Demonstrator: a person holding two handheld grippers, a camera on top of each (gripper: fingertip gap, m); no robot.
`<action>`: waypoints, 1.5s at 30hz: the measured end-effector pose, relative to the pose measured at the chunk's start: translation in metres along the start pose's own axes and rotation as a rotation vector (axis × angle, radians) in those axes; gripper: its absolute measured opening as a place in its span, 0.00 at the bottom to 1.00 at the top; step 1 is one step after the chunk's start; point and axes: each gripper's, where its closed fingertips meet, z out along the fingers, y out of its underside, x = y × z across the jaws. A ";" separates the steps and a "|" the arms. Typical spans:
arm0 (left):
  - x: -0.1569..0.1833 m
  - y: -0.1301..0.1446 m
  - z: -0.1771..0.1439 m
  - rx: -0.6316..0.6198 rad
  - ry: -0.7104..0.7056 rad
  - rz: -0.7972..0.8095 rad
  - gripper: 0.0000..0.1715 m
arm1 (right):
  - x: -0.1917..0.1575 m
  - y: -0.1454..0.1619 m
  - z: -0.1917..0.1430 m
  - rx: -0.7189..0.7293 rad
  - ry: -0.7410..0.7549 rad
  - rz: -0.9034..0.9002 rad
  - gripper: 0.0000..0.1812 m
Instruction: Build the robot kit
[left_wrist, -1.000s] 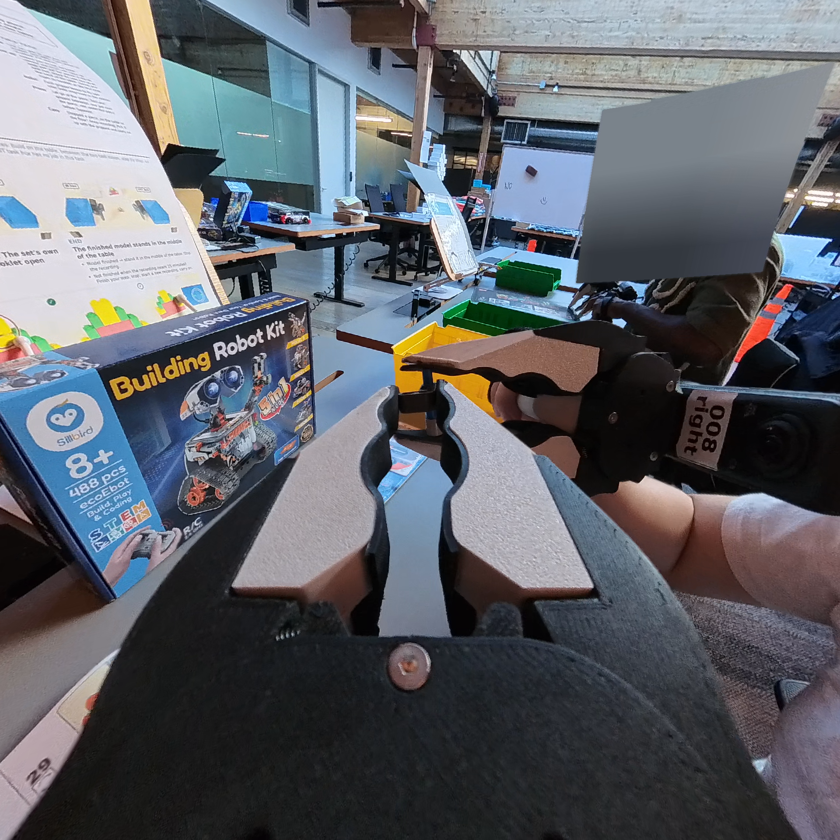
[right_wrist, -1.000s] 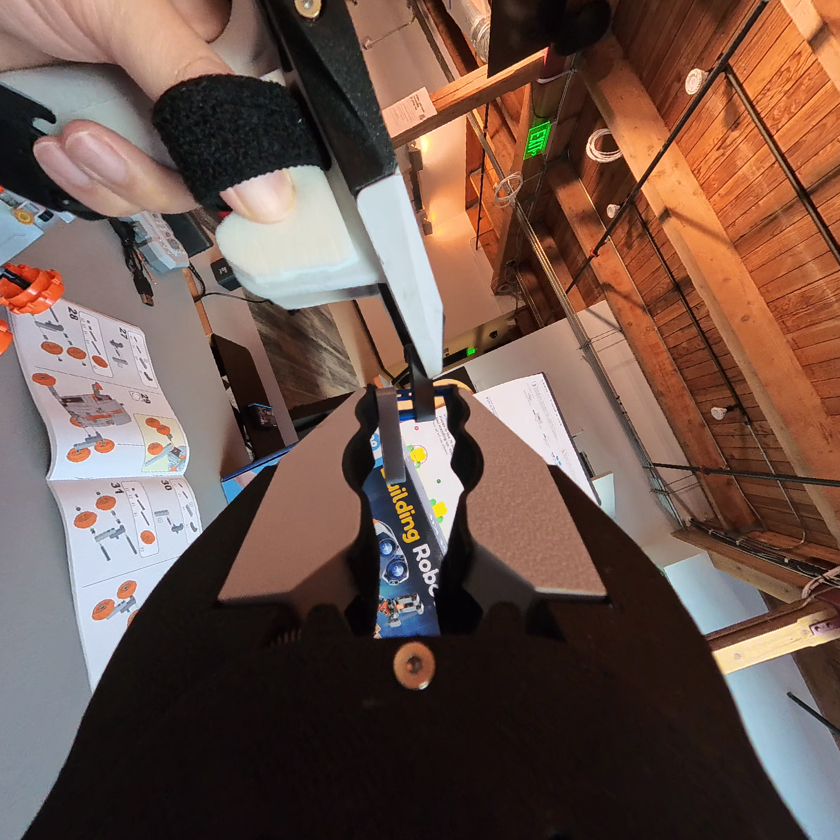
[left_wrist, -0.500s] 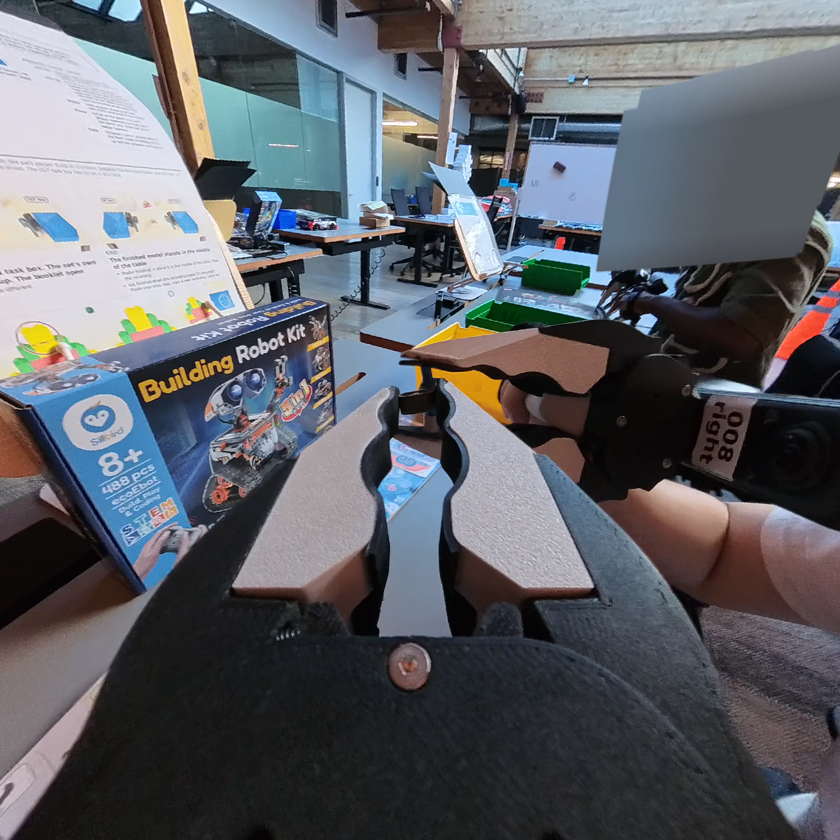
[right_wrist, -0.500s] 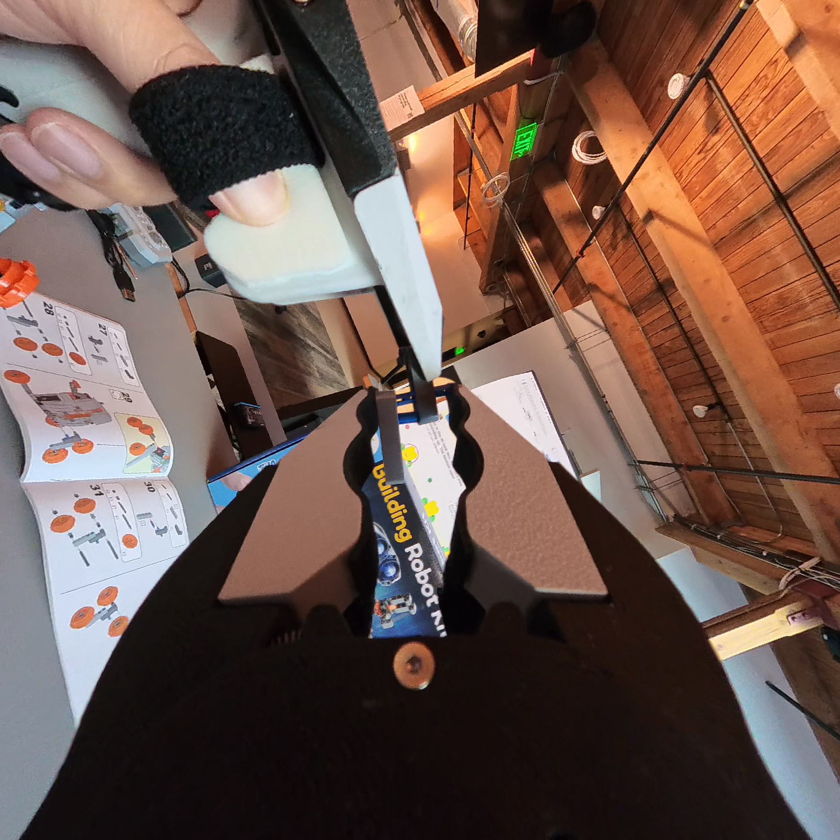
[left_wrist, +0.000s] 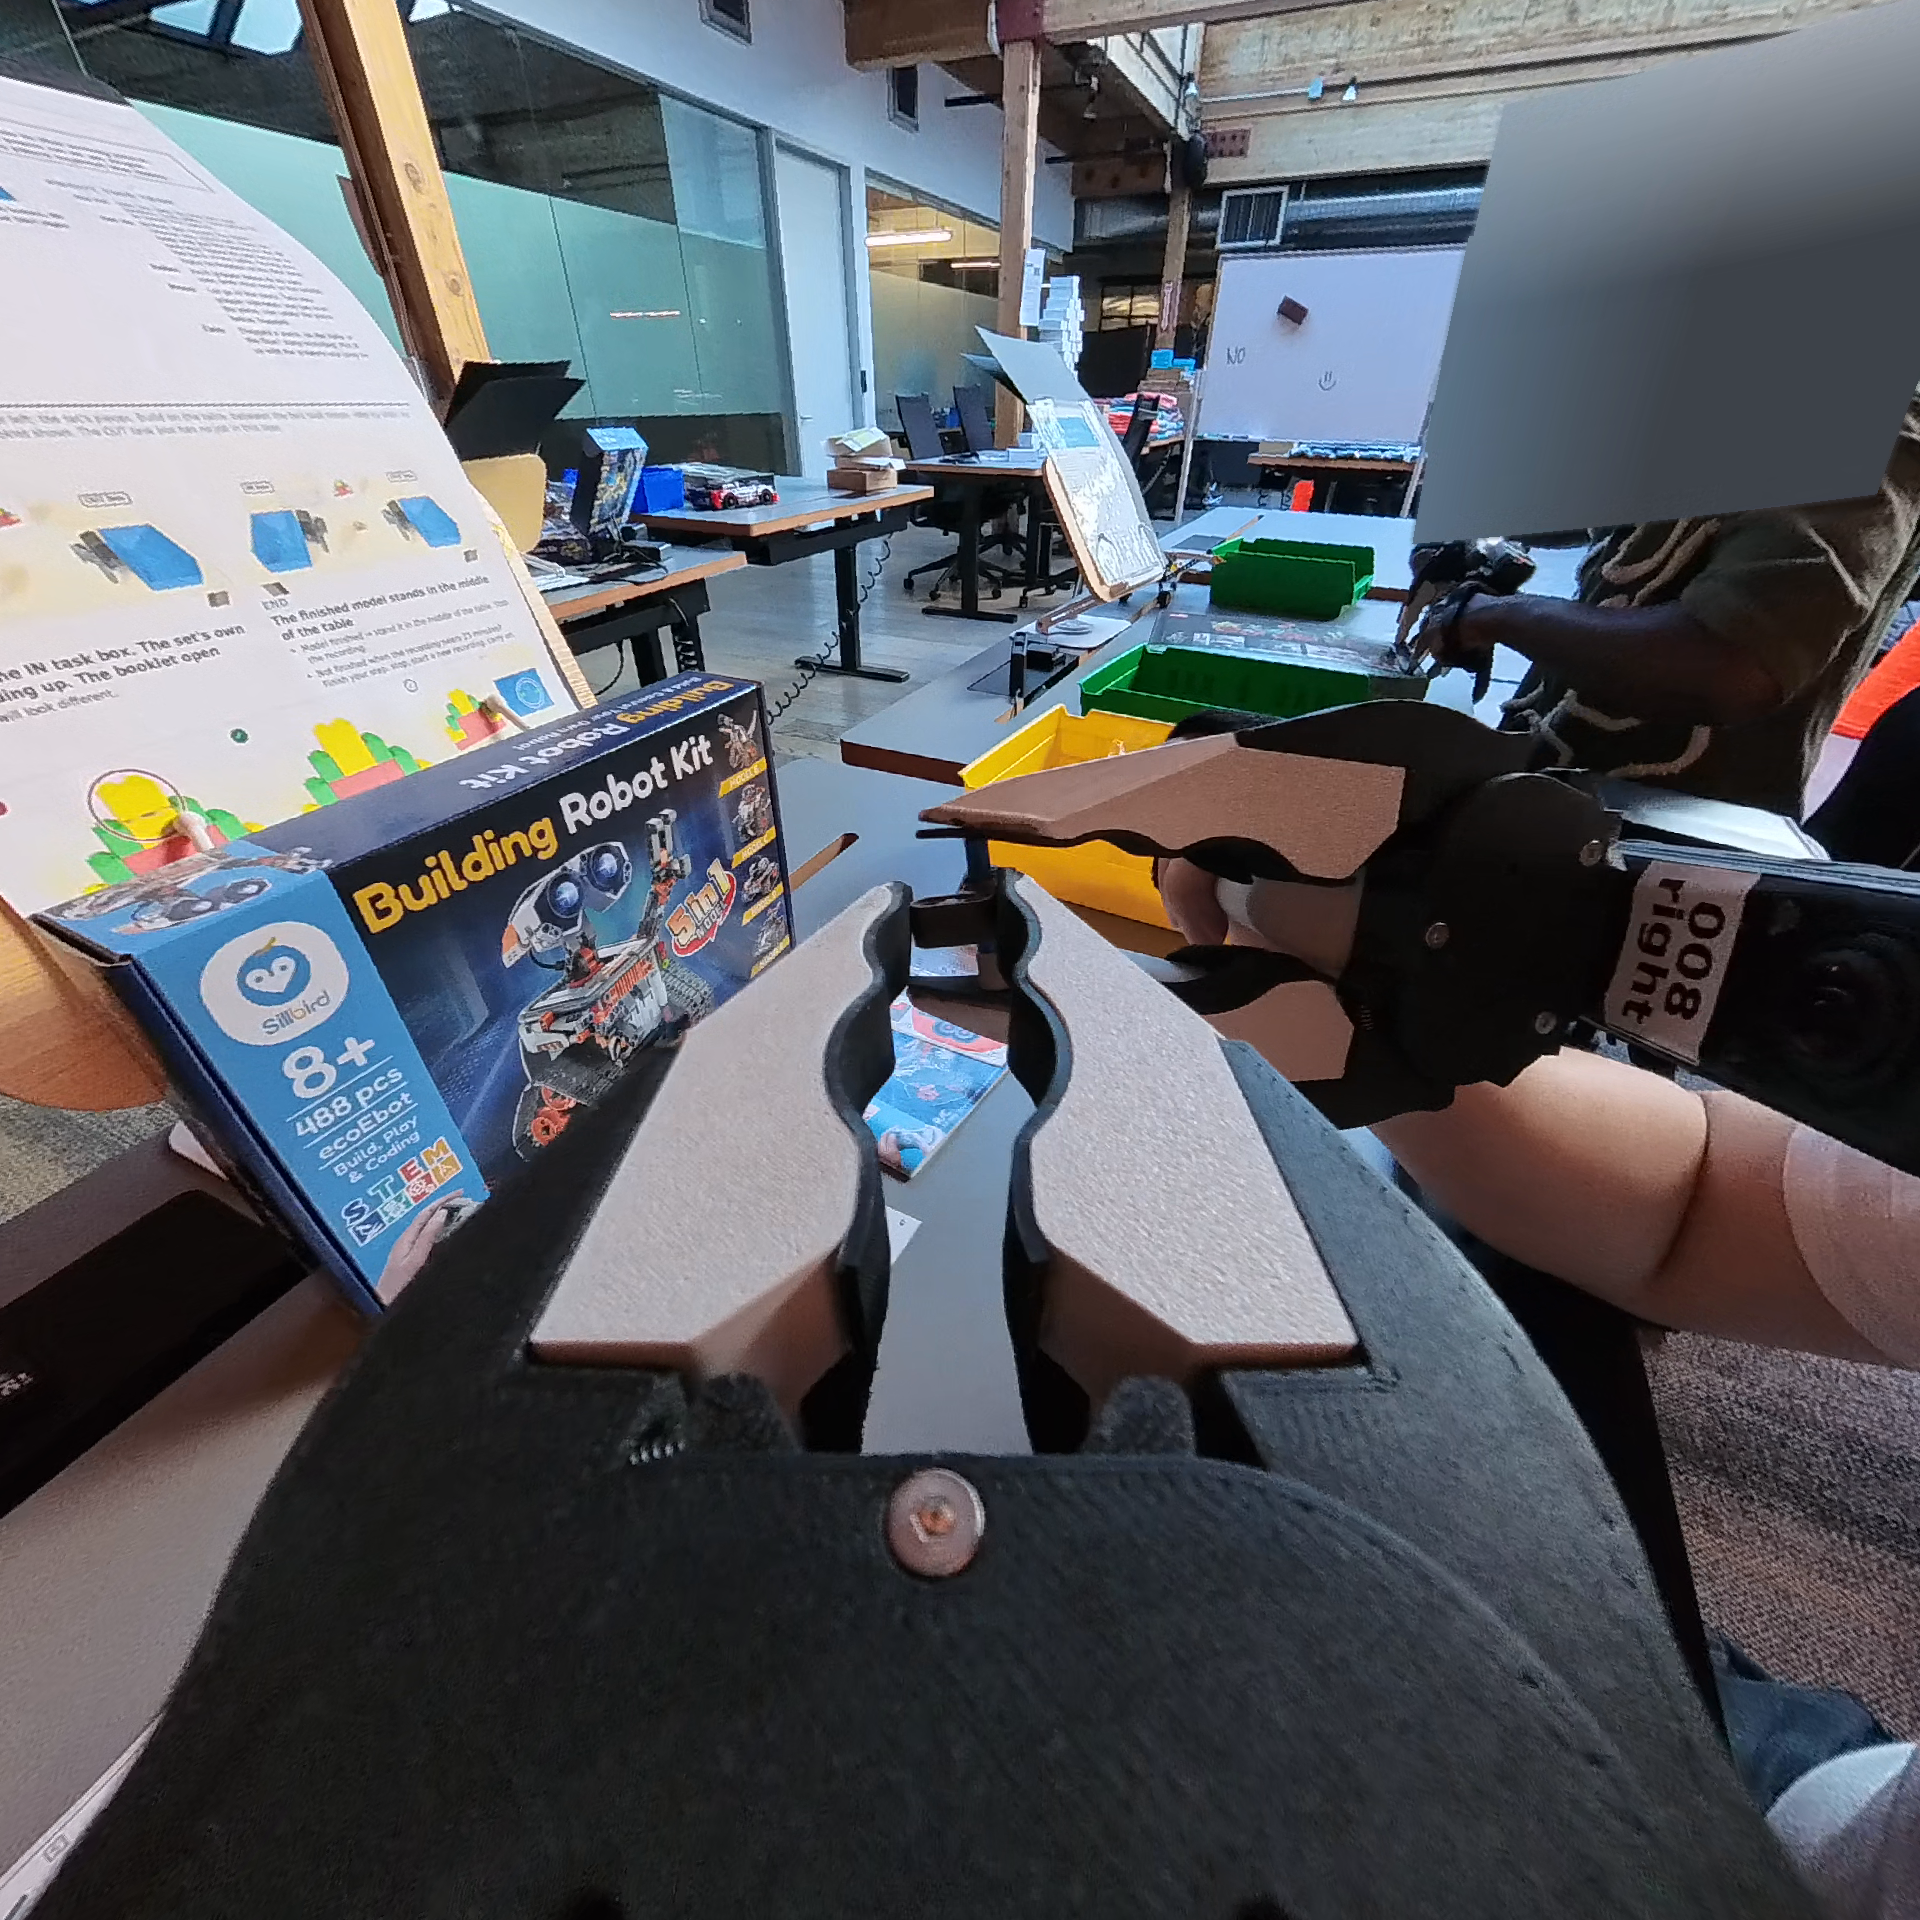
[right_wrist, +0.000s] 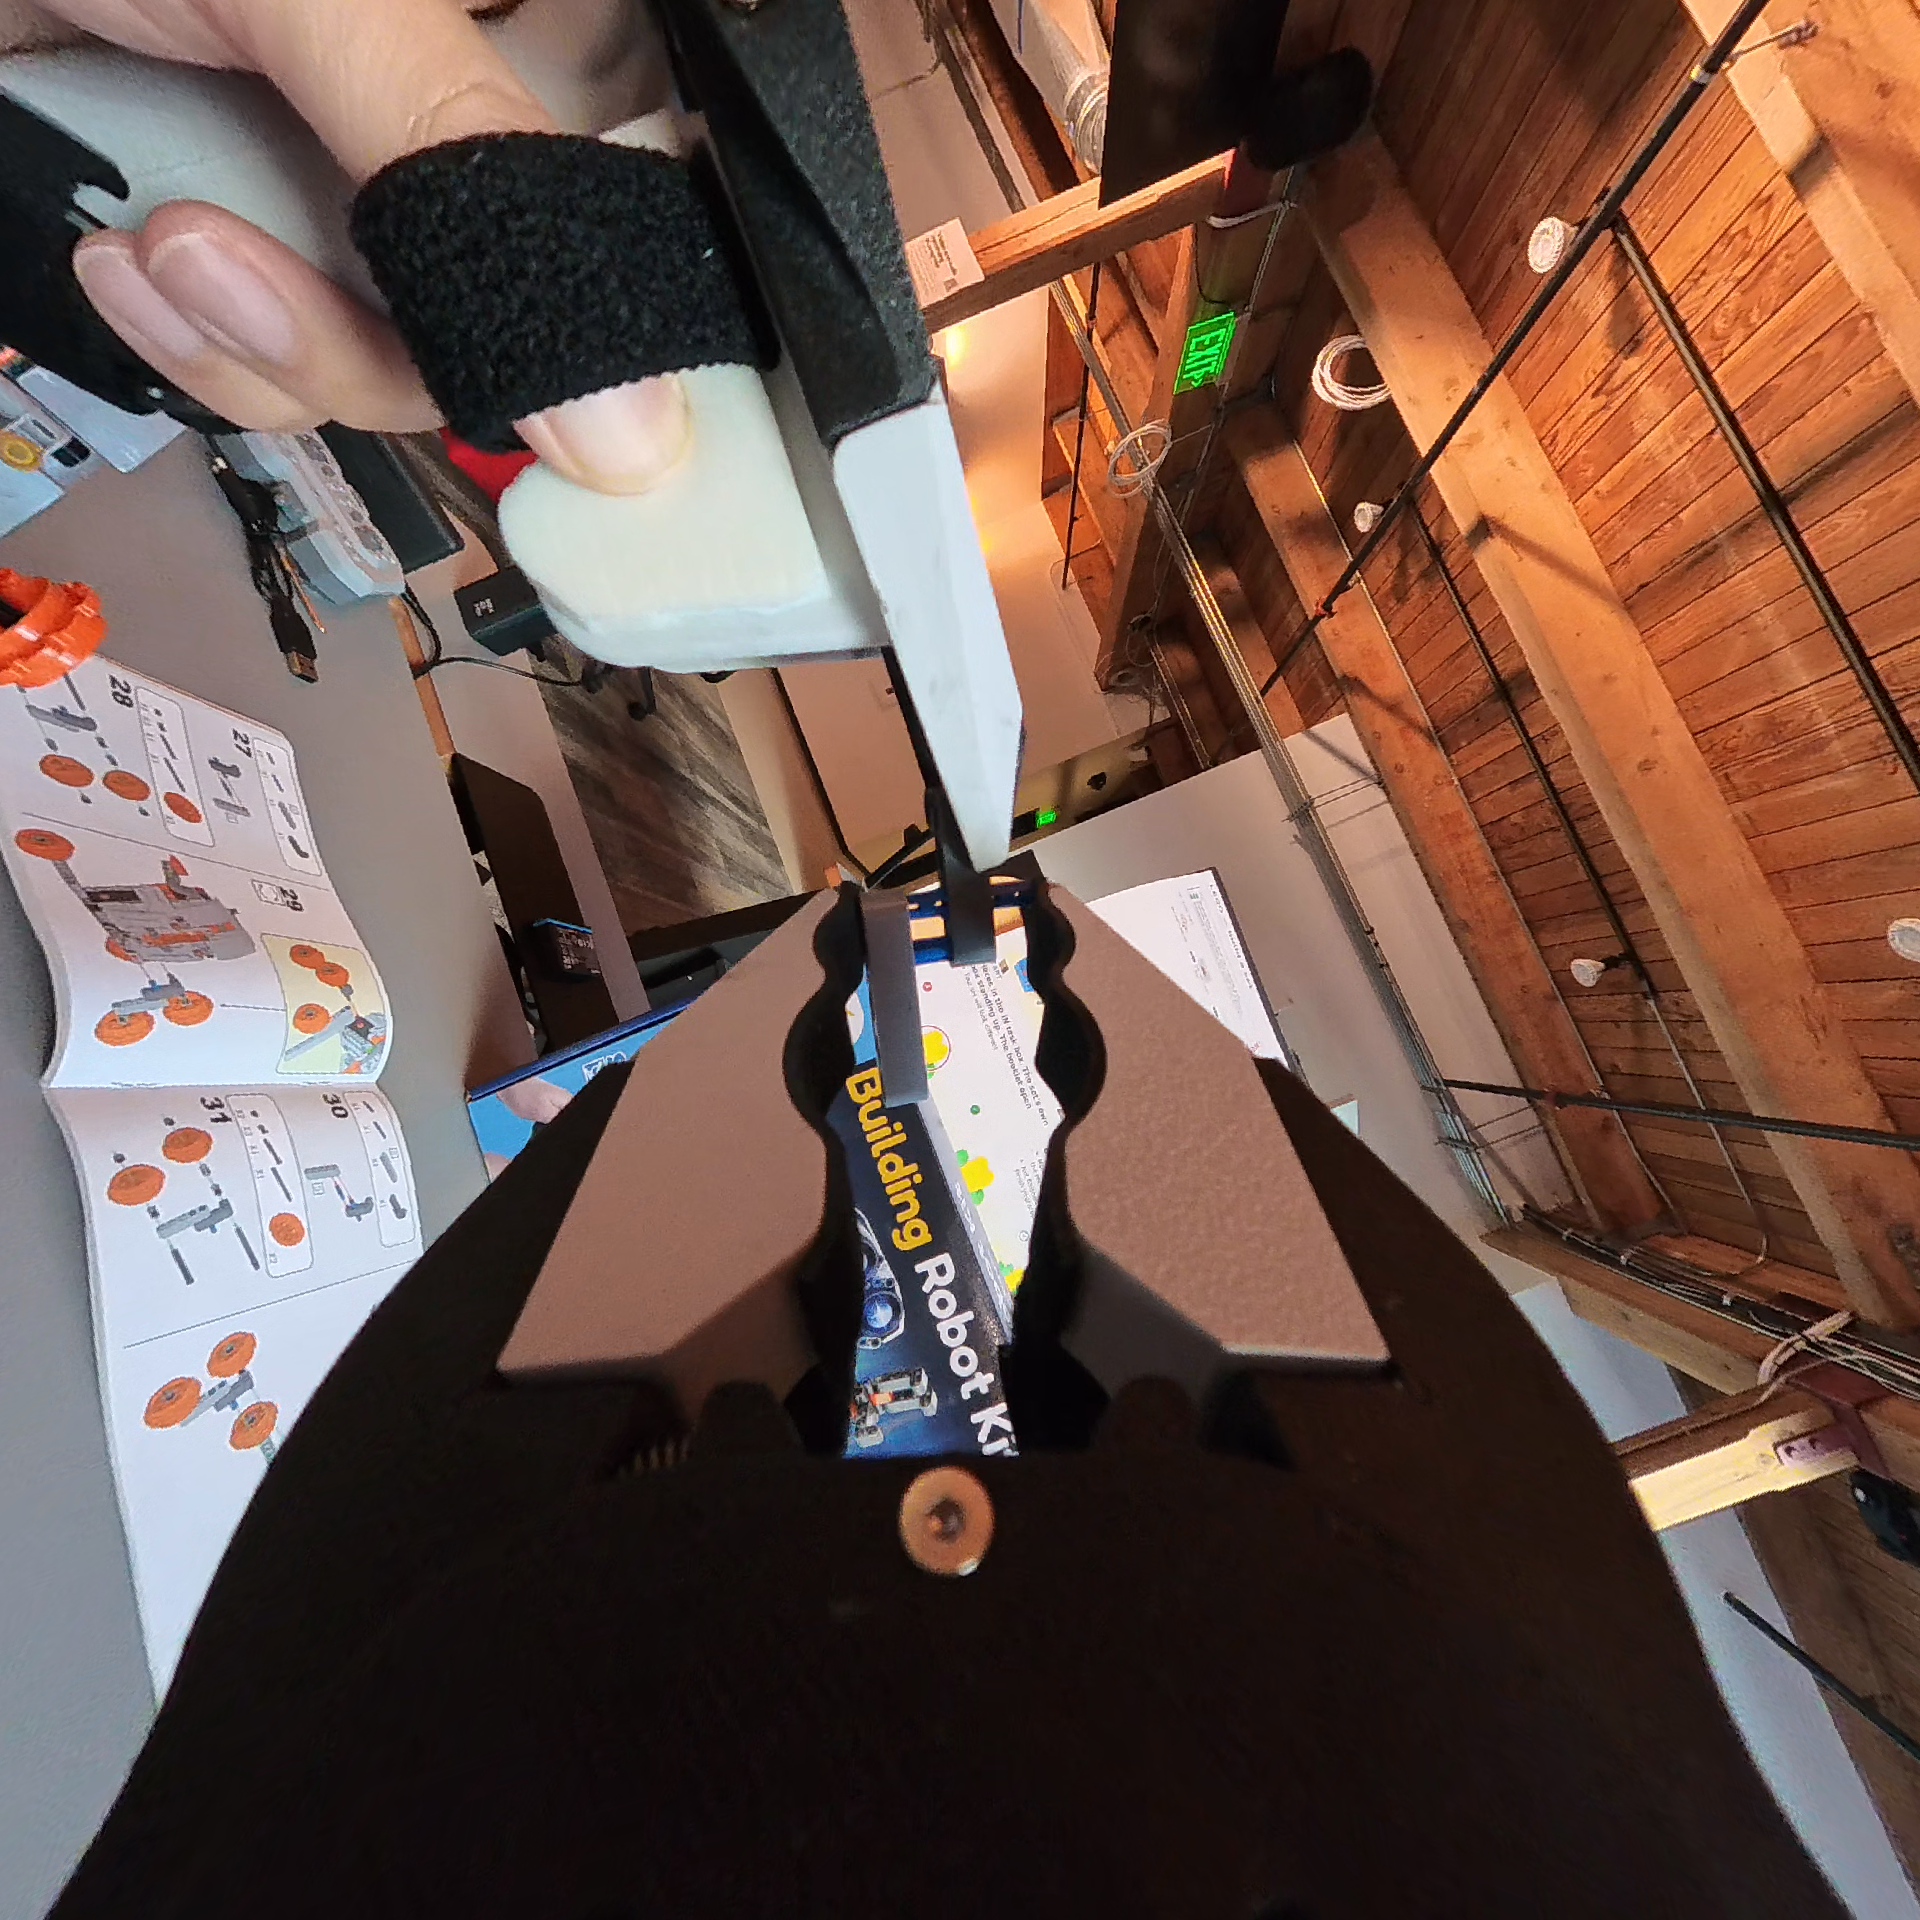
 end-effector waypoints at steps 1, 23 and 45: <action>0.000 0.000 0.000 -0.002 0.001 0.001 0.08 | 0.000 0.000 0.000 -0.003 -0.003 0.001 0.17; 0.001 0.006 0.000 -0.054 -0.047 0.108 0.08 | -0.004 0.000 -0.001 -0.002 -0.004 -0.052 0.16; -0.001 0.008 0.006 -0.051 -0.115 0.180 0.08 | -0.003 0.007 0.001 -0.025 -0.008 -0.078 0.17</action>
